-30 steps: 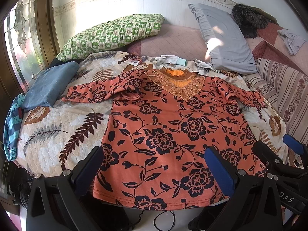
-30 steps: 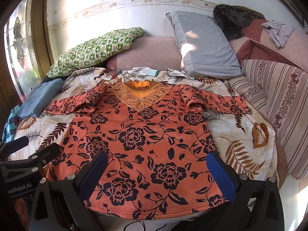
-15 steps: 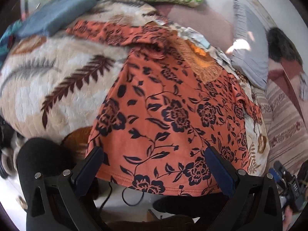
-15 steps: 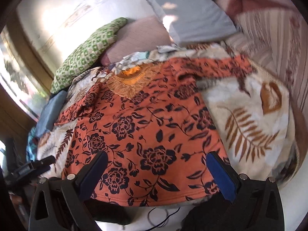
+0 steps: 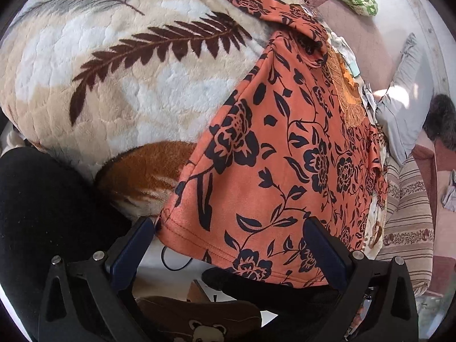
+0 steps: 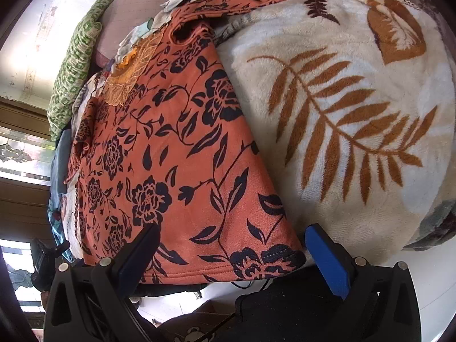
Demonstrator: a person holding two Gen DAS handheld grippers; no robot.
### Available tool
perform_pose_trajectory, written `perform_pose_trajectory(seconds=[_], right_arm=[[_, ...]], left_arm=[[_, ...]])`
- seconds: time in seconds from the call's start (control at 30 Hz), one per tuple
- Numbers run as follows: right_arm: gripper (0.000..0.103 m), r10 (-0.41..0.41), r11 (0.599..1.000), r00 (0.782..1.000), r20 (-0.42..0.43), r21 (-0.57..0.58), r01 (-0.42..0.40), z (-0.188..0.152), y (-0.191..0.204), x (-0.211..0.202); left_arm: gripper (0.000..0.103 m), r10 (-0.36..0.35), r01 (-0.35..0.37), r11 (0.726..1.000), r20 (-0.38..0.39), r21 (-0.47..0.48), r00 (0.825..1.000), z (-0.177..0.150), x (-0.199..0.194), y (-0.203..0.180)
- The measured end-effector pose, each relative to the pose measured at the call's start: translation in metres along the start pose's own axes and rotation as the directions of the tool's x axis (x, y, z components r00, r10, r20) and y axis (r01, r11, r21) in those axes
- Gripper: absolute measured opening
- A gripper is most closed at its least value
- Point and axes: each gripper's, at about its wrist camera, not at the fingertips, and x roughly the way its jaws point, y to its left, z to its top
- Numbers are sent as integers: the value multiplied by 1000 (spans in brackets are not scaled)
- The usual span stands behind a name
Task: Fold small clothes
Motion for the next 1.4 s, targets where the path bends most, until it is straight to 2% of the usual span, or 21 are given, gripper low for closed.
perform_pose_trajectory(seconds=[0.07,0.13,0.2,0.27,0.3,0.33,0.4,0.53,0.7,0.77,0.83,0.9,0.97,1.0,1.03,1.07,1.17,1.2,1.27,1.33,1.4], right_arm=[[100,-5,1000,1000,-6,10,5,-1,-4,6],[78,10,1000,1000,-13,23,-10,-2,-8,11],[69,-18,1000,1000,-9,15,18,-4,-8,12],[55,-32,999,999,-5,4,32,-5,-8,11],[42,-38,999,999,-7,6,38,-5,-9,10],[35,-47,999,999,-9,11,47,-5,-11,10],[28,-49,999,999,-13,20,49,-5,-15,9],[15,-37,999,999,-21,7,37,-6,-14,6],[11,51,999,999,-15,0,-51,-11,-5,-15],[11,55,998,998,1,0,-55,-17,-3,-26],[11,38,999,999,-2,14,-38,-23,-8,-27],[9,-18,998,999,-40,56,21,-27,-22,-14],[11,-13,995,1000,-22,95,15,-26,-28,-14],[14,-13,995,1000,-25,102,15,-25,-25,-17],[17,-32,996,999,-21,81,34,-24,-18,-21],[20,-54,997,999,-2,53,54,-23,-10,-28],[52,-162,987,980,115,5,162,-18,11,-57],[68,-191,981,966,173,1,193,-18,19,-69],[68,-183,981,944,274,-9,193,-17,32,-88],[68,-110,991,946,306,-45,129,-14,46,-94],[68,-45,995,954,295,-73,70,-11,60,-86]], left_arm=[[103,-2,2,1000,-5,2,1000,1,1,3],[103,-18,18,1000,-11,-2,1000,3,3,7],[103,-16,15,1000,-16,-13,1000,2,6,9],[86,-15,15,1000,-16,3,1000,2,7,9],[66,-5,6,1000,-32,13,999,1,9,8],[42,12,-11,1000,-54,22,998,0,13,7],[15,53,-49,998,-68,47,996,0,19,5],[9,104,-102,991,-23,81,994,-3,8,1],[7,142,-153,979,89,131,986,-1,-22,-12],[7,148,-164,976,113,144,983,-2,-28,-15],[7,154,-167,976,96,141,983,-2,-25,-13],[7,177,-185,972,68,148,982,-4,-13,-11],[11,193,-194,969,20,150,981,-6,-1,-6],[15,197,-195,969,4,150,980,-5,3,-6],[26,206,-203,968,0,148,979,-4,5,-6],[30,210,-209,966,10,151,978,-4,4,-8],[43,215,-228,956,92,186,972,-5,-22,-17],[46,220,-243,951,136,192,966,-5,-34,-22],[55,208,-262,943,250,207,946,-4,-58,-37],[69,178,-266,935,336,235,925,-3,-73,-55],[75,115,-243,926,397,290,911,-1,-78,-74]])
